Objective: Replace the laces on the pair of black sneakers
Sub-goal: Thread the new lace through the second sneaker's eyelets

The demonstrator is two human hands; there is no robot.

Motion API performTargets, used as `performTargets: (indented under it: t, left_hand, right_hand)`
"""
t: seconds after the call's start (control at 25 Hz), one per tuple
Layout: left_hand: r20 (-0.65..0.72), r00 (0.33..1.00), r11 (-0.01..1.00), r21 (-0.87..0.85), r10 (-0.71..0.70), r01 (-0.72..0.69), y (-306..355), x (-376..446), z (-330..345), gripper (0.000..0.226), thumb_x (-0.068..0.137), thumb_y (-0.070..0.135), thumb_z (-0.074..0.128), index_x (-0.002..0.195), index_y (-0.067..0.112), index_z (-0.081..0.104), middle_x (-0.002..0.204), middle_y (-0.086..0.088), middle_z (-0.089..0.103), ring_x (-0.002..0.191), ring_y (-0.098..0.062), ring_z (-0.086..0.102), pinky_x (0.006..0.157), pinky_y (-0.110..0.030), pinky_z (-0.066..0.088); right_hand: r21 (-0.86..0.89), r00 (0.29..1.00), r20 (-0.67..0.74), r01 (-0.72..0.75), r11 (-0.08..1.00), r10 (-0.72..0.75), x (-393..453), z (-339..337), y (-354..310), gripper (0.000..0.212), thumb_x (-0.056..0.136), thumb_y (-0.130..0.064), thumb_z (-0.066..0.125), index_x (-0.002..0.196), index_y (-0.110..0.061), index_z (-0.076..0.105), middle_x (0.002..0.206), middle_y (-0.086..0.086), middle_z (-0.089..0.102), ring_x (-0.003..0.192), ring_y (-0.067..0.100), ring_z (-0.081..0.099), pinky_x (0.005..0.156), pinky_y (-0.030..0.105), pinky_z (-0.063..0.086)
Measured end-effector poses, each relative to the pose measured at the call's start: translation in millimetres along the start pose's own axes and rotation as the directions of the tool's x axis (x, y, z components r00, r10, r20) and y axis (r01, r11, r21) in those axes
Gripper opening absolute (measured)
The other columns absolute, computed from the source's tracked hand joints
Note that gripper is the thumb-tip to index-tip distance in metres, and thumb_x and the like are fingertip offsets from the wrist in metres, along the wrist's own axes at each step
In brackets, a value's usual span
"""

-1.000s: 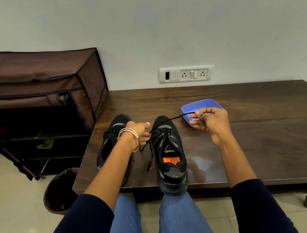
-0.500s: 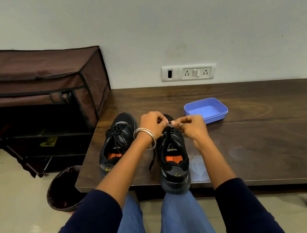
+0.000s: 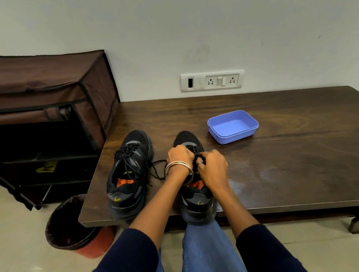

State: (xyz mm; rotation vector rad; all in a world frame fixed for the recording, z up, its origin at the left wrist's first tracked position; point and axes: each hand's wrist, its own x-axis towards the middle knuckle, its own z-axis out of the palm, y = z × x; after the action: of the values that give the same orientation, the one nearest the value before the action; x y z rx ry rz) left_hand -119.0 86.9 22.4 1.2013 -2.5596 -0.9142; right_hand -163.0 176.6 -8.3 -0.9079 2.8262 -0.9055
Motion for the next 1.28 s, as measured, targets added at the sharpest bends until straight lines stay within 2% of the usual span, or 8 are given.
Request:
performTargets:
  t: [0.56,0.68,0.72,0.8,0.92,1.04,1.2,1.28]
  left_hand:
    - [-0.038,0.991,0.965,-0.238,-0.126,0.114,-5,-9,18,0.023,0.093,0.023,0.055,0.087,0.009,0.073,0.094,-0.013,0.071,0.091,-0.031,0.063,0.072,-0.033,0.046]
    - [0.012,0.970,0.889,-0.398,-0.242,0.226,-5,-3,19,0.017,0.089,0.019,0.062,0.079,0.013,0.074,0.088,-0.008,0.071,0.085,-0.027,0.065,0.077,-0.034,0.053]
    - [0.019,0.962,0.878,-0.406,-0.271,0.255,-3,-4,18,0.016,0.087,0.019,0.064,0.075,0.014,0.074,0.086,-0.007,0.071,0.082,-0.026,0.065,0.076,-0.034,0.054]
    - [0.019,0.953,0.864,-0.416,-0.303,0.283,-3,-2,18,0.016,0.084,0.022,0.068,0.069,0.018,0.073,0.085,-0.004,0.071,0.079,-0.023,0.065,0.072,-0.032,0.055]
    - [0.058,0.953,0.834,-0.470,-0.296,0.288,-9,0,19,0.007,0.082,0.021,0.073,0.077,0.016,0.076,0.087,-0.002,0.073,0.079,-0.018,0.064,0.071,-0.027,0.052]
    - [0.050,0.938,0.775,-0.549,-0.343,0.313,-12,1,17,0.013,0.079,0.020,0.077,0.088,0.012,0.078,0.095,-0.008,0.072,0.083,-0.021,0.066,0.074,-0.027,0.053]
    - [-0.032,0.990,0.905,-0.409,-0.137,0.112,-15,-8,13,0.025,0.084,0.022,0.071,0.107,0.011,0.071,0.100,-0.008,0.071,0.100,-0.022,0.063,0.088,-0.027,0.047]
    - [-0.047,0.999,0.962,-0.273,-0.012,-0.001,-25,-8,9,0.042,0.079,0.034,0.074,0.118,0.021,0.063,0.111,-0.004,0.064,0.112,-0.025,0.056,0.096,-0.034,0.043]
  right_hand:
    - [0.287,0.998,0.055,0.006,0.958,-0.023,-5,-6,10,0.030,0.088,-0.018,0.063,0.116,-0.009,0.069,0.106,0.009,0.060,0.096,0.018,0.056,0.078,0.022,0.039]
    - [0.554,0.975,0.222,-0.140,0.821,0.017,2,-15,18,0.020,0.089,-0.034,0.064,0.083,-0.020,0.078,0.077,-0.001,0.064,0.073,0.010,0.056,0.070,0.029,0.044]
    - [0.584,0.968,0.248,-0.188,0.790,0.047,6,-16,20,0.037,0.089,-0.045,0.062,0.068,-0.017,0.074,0.065,-0.002,0.059,0.064,0.010,0.053,0.065,0.031,0.043]
    - [0.535,0.967,0.223,-0.226,0.814,0.122,14,-15,21,0.048,0.088,-0.050,0.060,0.069,-0.007,0.070,0.062,0.002,0.058,0.065,0.013,0.054,0.066,0.036,0.047]
    - [0.448,0.977,0.119,-0.212,0.869,0.177,25,-9,16,0.013,0.087,-0.026,0.070,0.086,-0.016,0.078,0.083,0.002,0.073,0.085,0.016,0.066,0.082,0.038,0.056]
    - [0.354,0.983,0.083,-0.183,0.917,0.164,26,-7,11,0.009,0.087,-0.025,0.071,0.083,-0.019,0.076,0.088,0.004,0.073,0.091,0.022,0.065,0.081,0.035,0.052]
    - [0.117,0.978,0.076,-0.203,0.972,0.195,30,-7,6,0.018,0.094,-0.024,0.052,0.097,-0.011,0.063,0.105,0.012,0.068,0.102,0.036,0.059,0.080,0.034,0.043]
    - [0.339,0.949,0.100,-0.316,0.886,0.300,33,-14,7,0.021,0.097,-0.023,0.044,0.101,-0.009,0.060,0.102,0.010,0.070,0.095,0.032,0.065,0.079,0.040,0.052]
